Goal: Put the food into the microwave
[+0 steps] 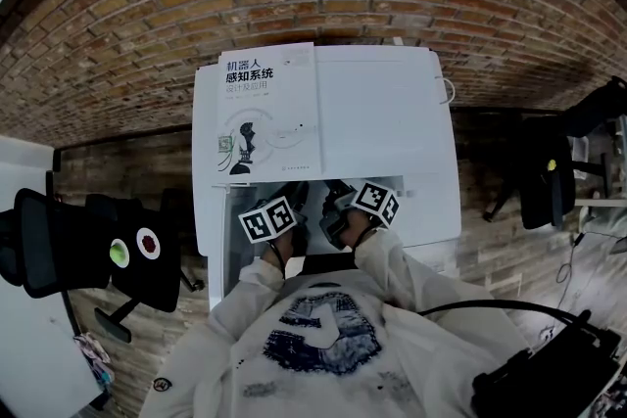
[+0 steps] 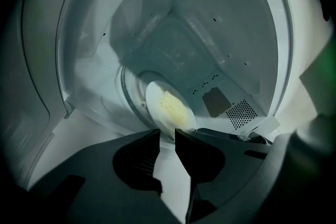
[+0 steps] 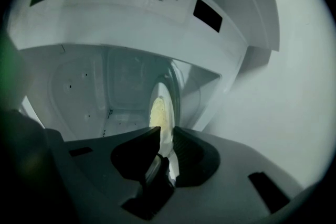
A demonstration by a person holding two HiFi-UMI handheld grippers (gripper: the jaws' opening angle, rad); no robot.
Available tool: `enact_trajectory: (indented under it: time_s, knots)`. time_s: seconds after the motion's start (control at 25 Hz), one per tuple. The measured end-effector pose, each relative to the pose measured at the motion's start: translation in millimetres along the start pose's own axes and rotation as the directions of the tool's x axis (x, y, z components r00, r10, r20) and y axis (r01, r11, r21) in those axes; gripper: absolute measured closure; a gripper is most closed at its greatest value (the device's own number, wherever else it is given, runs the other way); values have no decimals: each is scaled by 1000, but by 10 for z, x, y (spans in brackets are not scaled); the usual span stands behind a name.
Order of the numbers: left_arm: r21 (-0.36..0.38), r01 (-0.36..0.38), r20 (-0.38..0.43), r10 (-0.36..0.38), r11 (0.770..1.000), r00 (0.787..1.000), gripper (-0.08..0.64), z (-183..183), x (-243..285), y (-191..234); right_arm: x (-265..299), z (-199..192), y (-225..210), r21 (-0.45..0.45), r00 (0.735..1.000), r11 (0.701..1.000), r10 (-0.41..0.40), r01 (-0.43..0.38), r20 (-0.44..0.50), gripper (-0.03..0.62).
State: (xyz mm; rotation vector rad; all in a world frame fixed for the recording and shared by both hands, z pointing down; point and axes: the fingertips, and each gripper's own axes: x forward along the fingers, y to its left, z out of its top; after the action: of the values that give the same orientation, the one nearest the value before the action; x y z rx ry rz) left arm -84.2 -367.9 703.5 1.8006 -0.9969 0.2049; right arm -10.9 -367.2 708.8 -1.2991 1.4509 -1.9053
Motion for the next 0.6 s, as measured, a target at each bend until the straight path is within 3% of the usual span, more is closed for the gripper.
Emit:
enact_trajectory:
  time_s: [0.6]
  knots:
    - [33, -7, 13, 7, 999, 1000, 480, -9, -108, -31, -125, -11, -33, -22, 1000, 1000, -8, 8, -4, 514]
